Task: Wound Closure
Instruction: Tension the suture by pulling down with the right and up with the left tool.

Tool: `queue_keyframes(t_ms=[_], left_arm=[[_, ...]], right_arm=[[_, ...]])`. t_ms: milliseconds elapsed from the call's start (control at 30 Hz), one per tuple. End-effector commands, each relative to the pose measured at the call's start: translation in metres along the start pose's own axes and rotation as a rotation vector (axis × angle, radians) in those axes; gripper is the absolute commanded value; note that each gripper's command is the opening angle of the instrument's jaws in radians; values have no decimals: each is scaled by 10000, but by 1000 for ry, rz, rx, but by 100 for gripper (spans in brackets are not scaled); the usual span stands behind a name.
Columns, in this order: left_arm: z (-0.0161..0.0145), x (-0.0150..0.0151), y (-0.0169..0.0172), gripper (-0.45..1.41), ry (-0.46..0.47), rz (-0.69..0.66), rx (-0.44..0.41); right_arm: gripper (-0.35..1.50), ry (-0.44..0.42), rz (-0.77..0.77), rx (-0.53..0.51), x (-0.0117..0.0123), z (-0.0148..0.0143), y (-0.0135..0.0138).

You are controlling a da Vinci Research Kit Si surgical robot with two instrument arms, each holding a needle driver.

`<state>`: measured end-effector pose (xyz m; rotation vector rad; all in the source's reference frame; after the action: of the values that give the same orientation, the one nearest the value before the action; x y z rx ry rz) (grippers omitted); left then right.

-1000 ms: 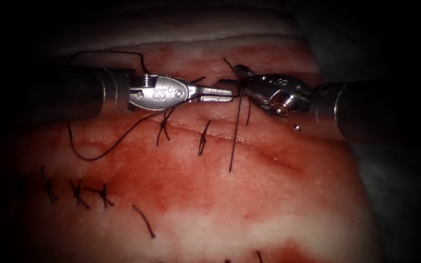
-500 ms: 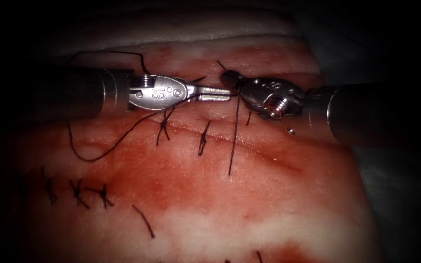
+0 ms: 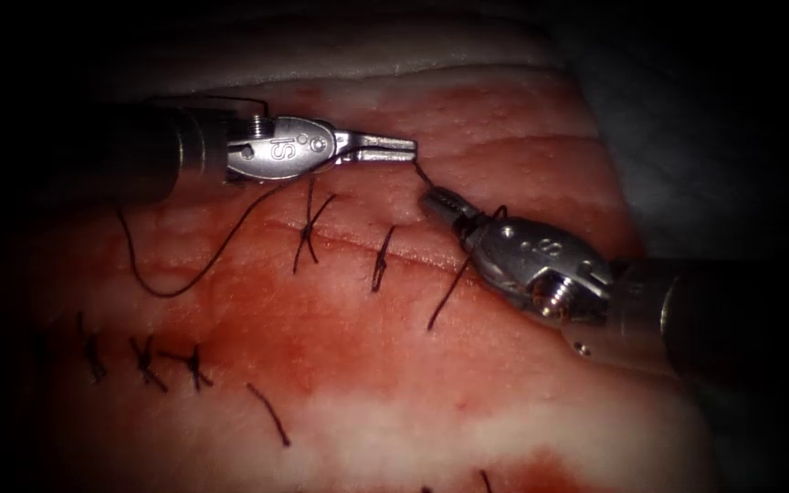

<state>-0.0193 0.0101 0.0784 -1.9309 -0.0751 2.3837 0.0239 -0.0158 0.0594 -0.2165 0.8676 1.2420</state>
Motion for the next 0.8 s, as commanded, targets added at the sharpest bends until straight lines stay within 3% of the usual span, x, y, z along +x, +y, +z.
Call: queue_keyframes(t_ms=[33, 200, 367, 567, 800], left_arm=[[9, -5, -6, -45, -2, -1, 1], [23, -8, -16, -45, -5, -11, -2], [22, 7, -54, -45, 1, -34, 10], [30, 22, -101, -45, 4, -40, 30], [43, 19, -128, -45, -22, -47, 25]], right_arm=[[-35, 2, -1, 4, -6, 1, -12], [-35, -14, 17, 5, -36, -8, -22], [-35, -68, 140, 7, -62, -21, -32], [-35, -104, 203, 30, -69, -44, -44], [-35, -126, 232, 41, -71, -64, -48]])
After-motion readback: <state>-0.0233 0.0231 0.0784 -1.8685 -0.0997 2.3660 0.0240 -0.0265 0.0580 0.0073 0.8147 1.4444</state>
